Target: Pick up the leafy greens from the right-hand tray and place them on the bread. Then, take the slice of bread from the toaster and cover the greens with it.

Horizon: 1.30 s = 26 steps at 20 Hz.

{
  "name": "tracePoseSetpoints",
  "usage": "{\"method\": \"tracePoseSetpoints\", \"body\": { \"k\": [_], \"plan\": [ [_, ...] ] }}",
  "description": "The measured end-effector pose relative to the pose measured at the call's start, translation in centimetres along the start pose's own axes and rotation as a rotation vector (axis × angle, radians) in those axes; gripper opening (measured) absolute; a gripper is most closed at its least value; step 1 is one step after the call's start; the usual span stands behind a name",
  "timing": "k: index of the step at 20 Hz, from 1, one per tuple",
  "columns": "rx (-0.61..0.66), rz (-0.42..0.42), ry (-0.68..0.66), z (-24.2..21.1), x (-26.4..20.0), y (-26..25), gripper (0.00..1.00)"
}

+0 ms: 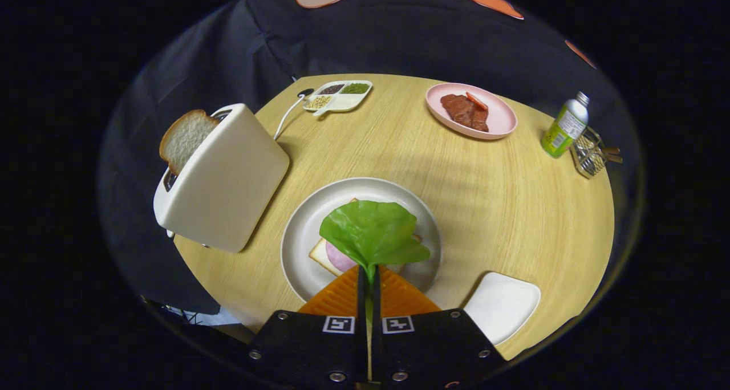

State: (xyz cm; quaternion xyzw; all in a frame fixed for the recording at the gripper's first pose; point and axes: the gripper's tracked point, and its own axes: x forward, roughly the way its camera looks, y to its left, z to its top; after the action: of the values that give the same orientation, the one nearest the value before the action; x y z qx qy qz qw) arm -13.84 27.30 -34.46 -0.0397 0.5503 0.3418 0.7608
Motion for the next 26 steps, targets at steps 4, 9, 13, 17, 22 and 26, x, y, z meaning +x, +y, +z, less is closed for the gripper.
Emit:
{"method": "tracePoseSetpoints", "body": {
  "k": [4, 9, 13, 17, 22, 26],
  "plan": [
    [-0.008, 0.044, 0.022, 0.6, 1.4, 1.7, 0.05],
    [-0.049, 0.011, 0.015, 1.1, 2.7, 1.2, 0.14],
    [-0.086, -0.026, -0.036, 1.9, 2.7, 0.3, 0.42],
    [-0.097, -0.062, -0.049, 1.8, 2.0, -0.1, 0.71],
    [-0.051, -0.034, -0.133, 4.1, -1.2, 2.1, 0.75],
    [-0.027, -0.007, -0.184, 7.7, -5.0, 5.1, 0.79]
  ]
}}
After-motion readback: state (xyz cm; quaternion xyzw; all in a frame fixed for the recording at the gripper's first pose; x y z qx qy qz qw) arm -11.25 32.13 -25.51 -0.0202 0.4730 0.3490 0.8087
